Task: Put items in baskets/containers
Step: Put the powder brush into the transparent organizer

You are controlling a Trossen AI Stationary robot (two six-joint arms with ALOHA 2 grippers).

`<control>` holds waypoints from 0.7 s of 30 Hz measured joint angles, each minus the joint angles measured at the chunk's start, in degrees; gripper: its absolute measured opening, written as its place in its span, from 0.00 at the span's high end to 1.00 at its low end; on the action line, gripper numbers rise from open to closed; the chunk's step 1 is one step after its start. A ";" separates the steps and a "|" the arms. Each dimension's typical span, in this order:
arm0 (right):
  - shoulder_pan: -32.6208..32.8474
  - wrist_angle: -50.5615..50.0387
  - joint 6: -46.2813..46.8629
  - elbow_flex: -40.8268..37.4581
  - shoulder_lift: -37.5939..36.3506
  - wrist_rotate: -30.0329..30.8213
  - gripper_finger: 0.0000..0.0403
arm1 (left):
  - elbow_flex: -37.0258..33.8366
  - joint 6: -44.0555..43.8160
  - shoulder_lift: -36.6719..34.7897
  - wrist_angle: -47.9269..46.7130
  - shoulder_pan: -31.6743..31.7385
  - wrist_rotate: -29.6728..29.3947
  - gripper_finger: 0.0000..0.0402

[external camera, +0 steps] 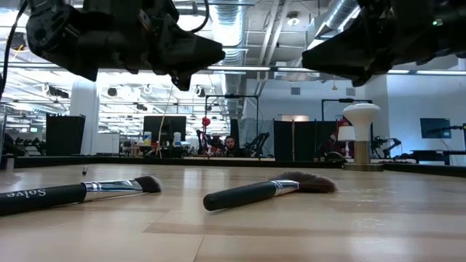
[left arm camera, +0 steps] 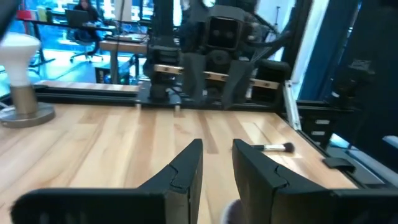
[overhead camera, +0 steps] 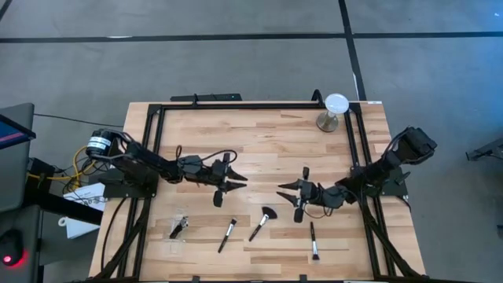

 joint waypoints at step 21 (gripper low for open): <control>5.64 -5.20 8.21 0.00 0.00 10.45 0.76 | 1.95 0.76 0.00 1.15 2.76 9.26 0.79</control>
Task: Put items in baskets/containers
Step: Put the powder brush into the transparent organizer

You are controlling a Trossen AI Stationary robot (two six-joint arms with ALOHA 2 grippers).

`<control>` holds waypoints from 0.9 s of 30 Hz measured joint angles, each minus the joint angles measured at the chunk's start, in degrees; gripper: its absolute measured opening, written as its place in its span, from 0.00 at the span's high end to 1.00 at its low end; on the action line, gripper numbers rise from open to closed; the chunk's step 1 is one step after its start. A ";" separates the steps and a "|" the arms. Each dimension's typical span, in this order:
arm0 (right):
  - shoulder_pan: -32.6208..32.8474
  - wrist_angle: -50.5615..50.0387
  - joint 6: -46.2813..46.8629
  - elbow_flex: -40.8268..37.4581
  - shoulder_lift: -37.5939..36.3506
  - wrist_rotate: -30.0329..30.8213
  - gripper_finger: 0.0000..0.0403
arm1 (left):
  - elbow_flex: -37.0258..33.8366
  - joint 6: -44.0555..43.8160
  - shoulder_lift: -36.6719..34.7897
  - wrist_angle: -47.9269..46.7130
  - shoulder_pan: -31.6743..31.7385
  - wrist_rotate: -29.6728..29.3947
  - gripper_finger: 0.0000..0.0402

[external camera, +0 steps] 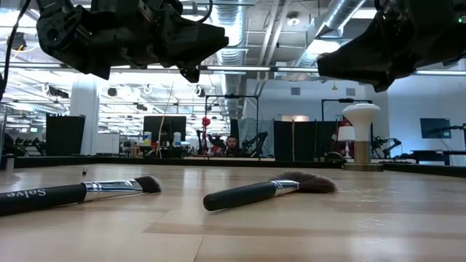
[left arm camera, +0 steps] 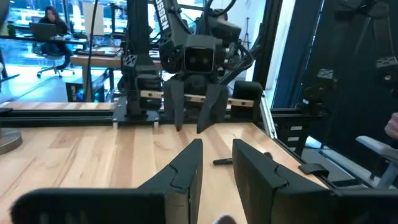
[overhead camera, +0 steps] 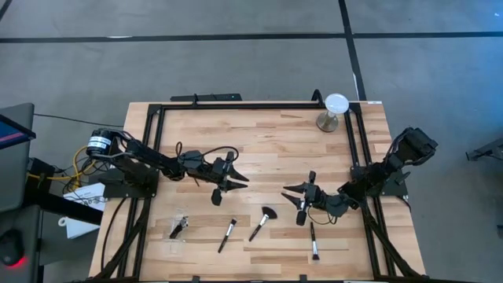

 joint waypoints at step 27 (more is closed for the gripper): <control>5.35 -78.76 53.99 36.11 0.70 -27.51 0.76 | -3.75 -0.93 -14.10 -17.13 -0.13 -0.41 0.79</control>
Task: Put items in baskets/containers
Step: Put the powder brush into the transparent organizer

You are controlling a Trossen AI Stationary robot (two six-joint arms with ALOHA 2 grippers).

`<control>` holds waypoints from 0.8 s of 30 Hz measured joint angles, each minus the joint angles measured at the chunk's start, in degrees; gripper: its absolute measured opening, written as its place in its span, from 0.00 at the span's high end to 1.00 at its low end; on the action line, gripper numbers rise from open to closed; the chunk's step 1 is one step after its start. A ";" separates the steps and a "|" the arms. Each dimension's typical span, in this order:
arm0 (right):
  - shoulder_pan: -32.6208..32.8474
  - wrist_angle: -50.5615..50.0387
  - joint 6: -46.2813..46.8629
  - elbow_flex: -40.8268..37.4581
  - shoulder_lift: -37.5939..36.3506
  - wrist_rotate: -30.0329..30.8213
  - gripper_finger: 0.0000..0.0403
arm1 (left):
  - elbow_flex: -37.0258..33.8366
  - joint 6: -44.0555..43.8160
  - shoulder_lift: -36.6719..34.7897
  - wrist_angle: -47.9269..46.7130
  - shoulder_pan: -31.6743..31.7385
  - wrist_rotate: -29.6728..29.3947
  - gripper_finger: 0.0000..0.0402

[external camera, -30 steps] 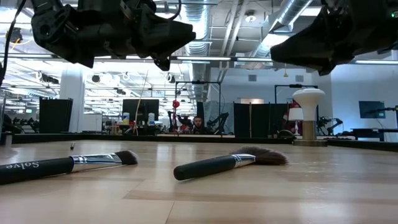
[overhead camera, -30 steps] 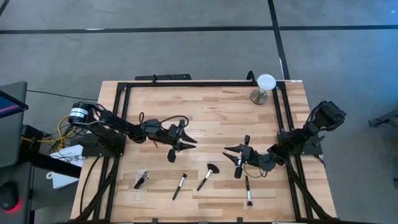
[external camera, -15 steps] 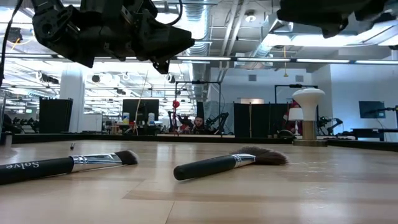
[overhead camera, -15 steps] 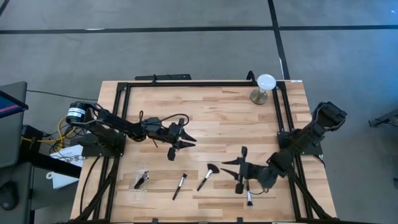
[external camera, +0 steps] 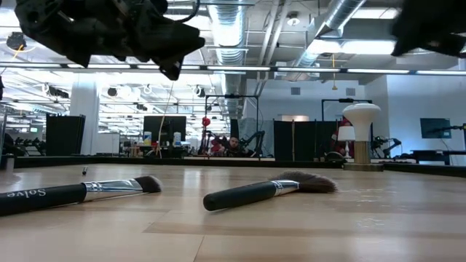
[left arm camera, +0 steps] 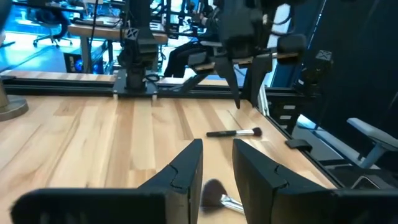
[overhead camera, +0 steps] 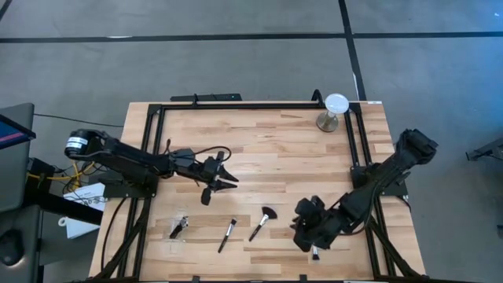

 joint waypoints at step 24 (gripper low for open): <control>3.26 -36.55 13.30 27.52 17.91 -13.96 0.76 | -0.56 1.06 0.07 2.27 0.04 -1.89 0.79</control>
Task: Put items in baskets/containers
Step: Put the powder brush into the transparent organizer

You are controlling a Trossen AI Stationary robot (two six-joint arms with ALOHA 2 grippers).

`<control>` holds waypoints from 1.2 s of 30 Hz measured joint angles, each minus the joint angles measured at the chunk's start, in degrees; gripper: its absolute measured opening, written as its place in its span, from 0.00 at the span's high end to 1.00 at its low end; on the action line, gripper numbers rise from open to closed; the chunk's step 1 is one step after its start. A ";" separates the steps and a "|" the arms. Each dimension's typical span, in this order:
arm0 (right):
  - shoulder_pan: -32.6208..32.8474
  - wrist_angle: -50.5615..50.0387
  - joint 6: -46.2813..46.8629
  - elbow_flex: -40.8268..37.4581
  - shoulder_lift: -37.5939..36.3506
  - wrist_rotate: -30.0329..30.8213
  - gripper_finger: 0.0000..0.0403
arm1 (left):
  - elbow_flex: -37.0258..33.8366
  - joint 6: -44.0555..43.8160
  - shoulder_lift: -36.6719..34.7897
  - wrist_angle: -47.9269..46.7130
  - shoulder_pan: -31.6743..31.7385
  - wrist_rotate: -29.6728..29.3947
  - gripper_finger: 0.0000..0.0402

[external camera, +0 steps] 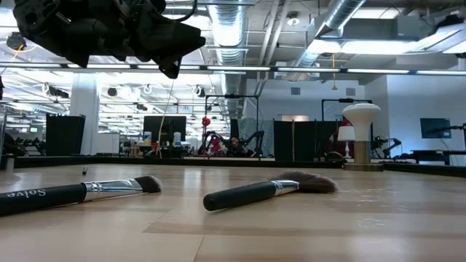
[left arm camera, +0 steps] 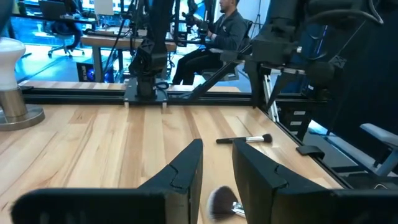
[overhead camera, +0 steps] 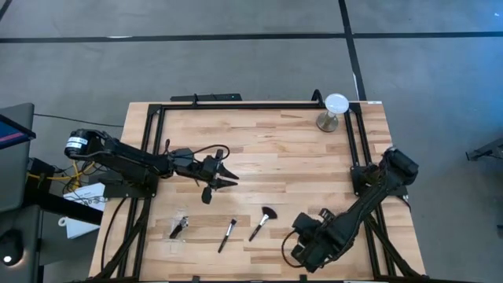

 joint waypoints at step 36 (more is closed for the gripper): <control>3.84 -0.16 13.01 -1.56 6.24 -12.28 0.59 | 0.00 -0.15 0.00 -0.01 0.00 0.02 0.79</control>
